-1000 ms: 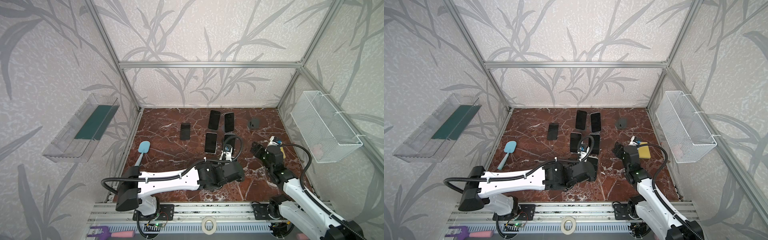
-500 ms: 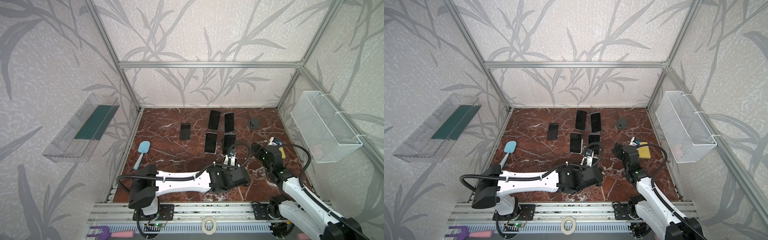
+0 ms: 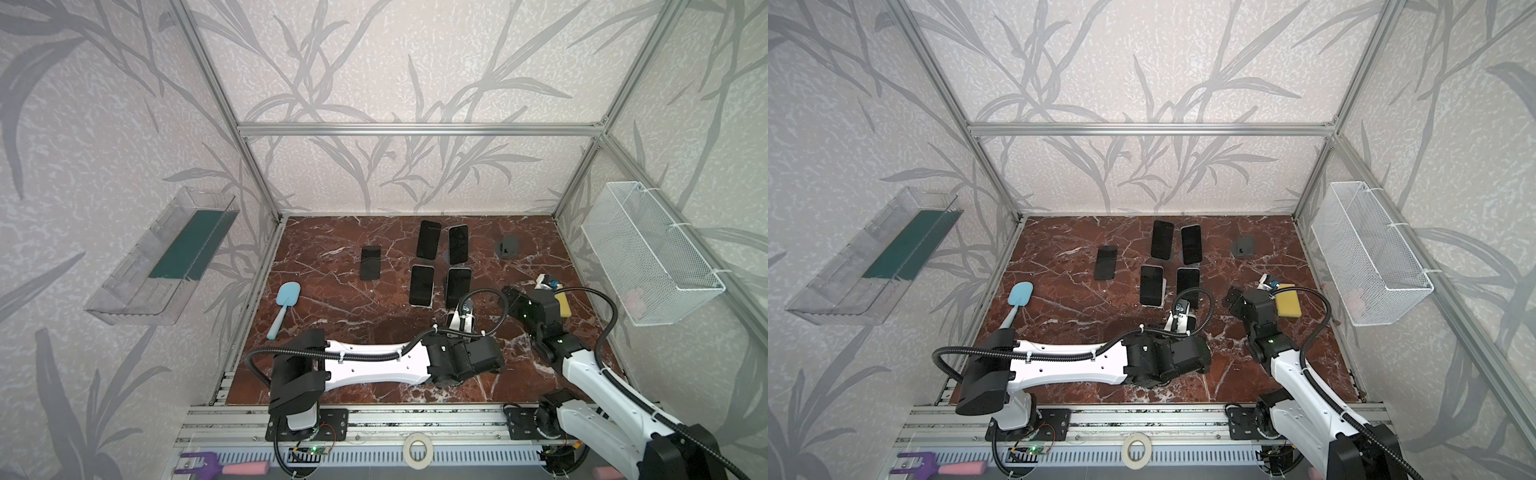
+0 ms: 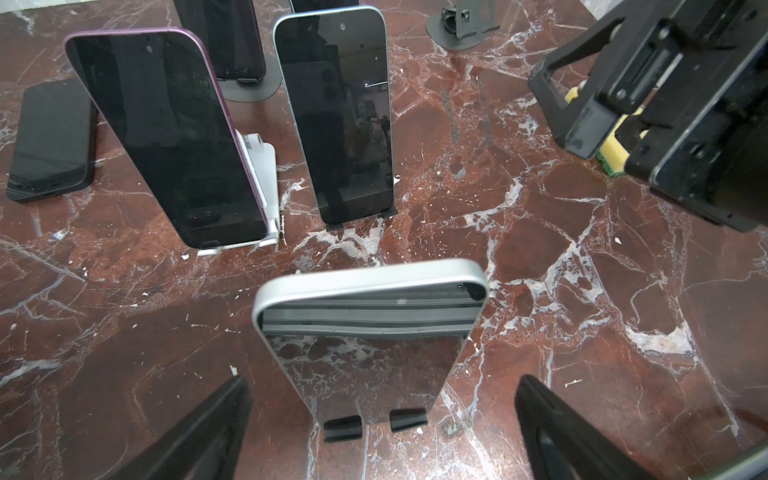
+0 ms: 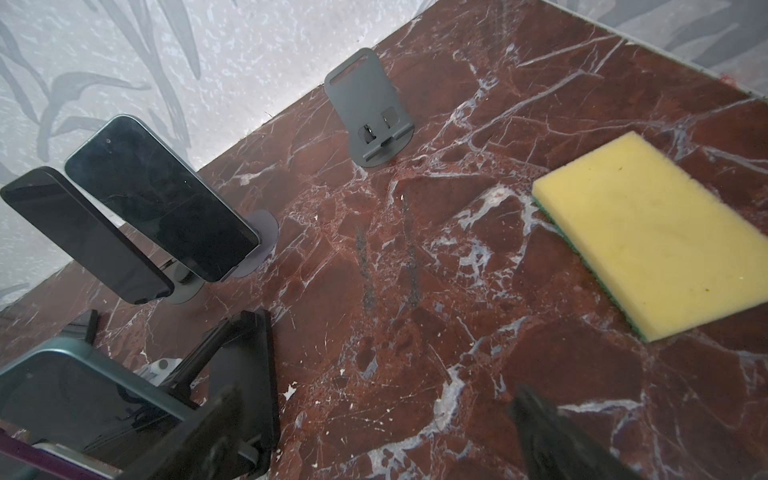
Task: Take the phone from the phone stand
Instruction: 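Close the left gripper on the silver-framed phone's top edge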
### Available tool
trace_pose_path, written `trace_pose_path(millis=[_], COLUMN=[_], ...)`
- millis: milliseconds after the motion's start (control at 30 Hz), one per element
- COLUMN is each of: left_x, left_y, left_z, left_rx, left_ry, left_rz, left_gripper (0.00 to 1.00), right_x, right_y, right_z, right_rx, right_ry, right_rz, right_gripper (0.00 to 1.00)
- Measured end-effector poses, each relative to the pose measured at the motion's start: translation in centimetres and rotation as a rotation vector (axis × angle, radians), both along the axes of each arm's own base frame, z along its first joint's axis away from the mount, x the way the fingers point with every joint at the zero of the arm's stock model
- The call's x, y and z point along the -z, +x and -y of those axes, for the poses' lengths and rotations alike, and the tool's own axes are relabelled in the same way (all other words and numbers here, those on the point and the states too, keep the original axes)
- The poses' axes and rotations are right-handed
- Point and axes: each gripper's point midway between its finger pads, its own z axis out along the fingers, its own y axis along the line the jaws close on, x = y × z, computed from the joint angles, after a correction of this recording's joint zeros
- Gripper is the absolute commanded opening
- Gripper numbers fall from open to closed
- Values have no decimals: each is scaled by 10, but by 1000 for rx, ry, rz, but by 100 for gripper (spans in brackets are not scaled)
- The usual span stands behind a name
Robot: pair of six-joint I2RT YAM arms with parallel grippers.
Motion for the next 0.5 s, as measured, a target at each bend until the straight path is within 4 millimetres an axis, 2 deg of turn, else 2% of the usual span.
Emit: trace_pose_path(millis=[267, 500], left_x=[-1, 1], left_y=[6, 18], left_z=[4, -1], left_rx=[0, -23], left_ry=[-29, -27], left_rz=[10, 8], left_gripper=[99, 99], right_x=[6, 9], right_y=[0, 2], right_z=[0, -1], right_rx=[-1, -1], right_ry=[-5, -6], right_rz=[-19, -26], right_gripper=[99, 99])
